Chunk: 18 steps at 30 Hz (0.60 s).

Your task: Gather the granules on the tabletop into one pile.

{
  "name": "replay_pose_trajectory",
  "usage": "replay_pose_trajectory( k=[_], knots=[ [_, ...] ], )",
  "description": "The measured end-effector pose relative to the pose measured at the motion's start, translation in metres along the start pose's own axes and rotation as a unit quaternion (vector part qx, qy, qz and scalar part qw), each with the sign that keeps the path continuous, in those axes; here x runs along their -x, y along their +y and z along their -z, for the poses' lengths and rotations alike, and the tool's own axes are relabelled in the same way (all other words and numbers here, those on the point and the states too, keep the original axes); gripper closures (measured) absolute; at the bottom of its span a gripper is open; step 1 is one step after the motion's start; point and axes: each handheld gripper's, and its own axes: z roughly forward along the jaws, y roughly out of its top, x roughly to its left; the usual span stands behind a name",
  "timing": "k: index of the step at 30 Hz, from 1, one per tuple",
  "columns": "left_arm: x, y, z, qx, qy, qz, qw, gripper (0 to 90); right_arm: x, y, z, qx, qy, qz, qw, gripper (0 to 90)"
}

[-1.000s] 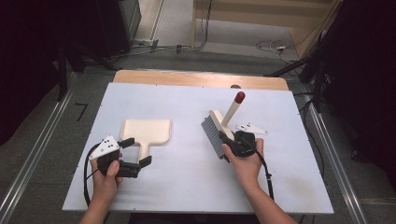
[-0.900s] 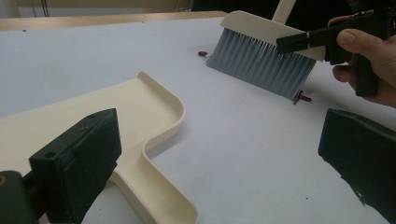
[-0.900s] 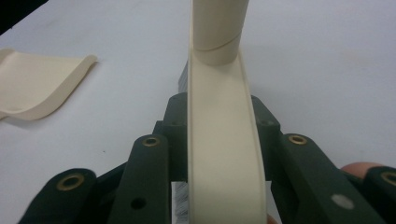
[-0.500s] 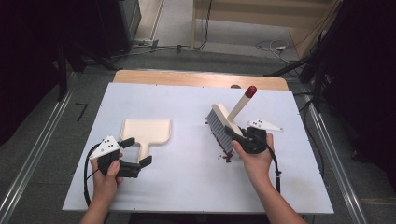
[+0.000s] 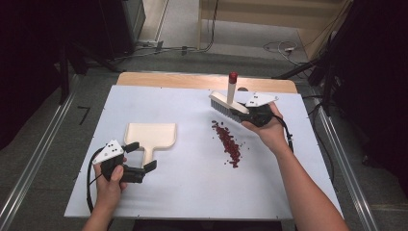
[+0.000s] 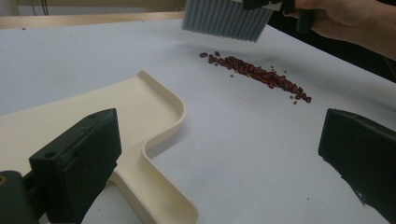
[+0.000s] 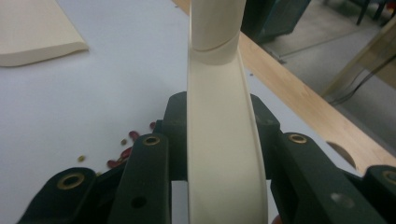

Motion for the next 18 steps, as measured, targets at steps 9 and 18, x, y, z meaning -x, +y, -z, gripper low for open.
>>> replay_pose_trajectory(
  k=[9, 18],
  knots=[
    [-0.001, -0.001, 0.001, 0.001, 0.001, 0.003, 1.0000, 0.0, 0.003, -0.014, -0.020, -0.012, 0.068, 0.020, 0.9974, 65.7],
    [0.000, -0.001, 0.000, 0.000, 0.000, 0.005, 1.0000, 0.0, -0.009, -0.023, -0.003, -0.007, 0.117, 0.039, 0.9924, 65.7]
  ],
)
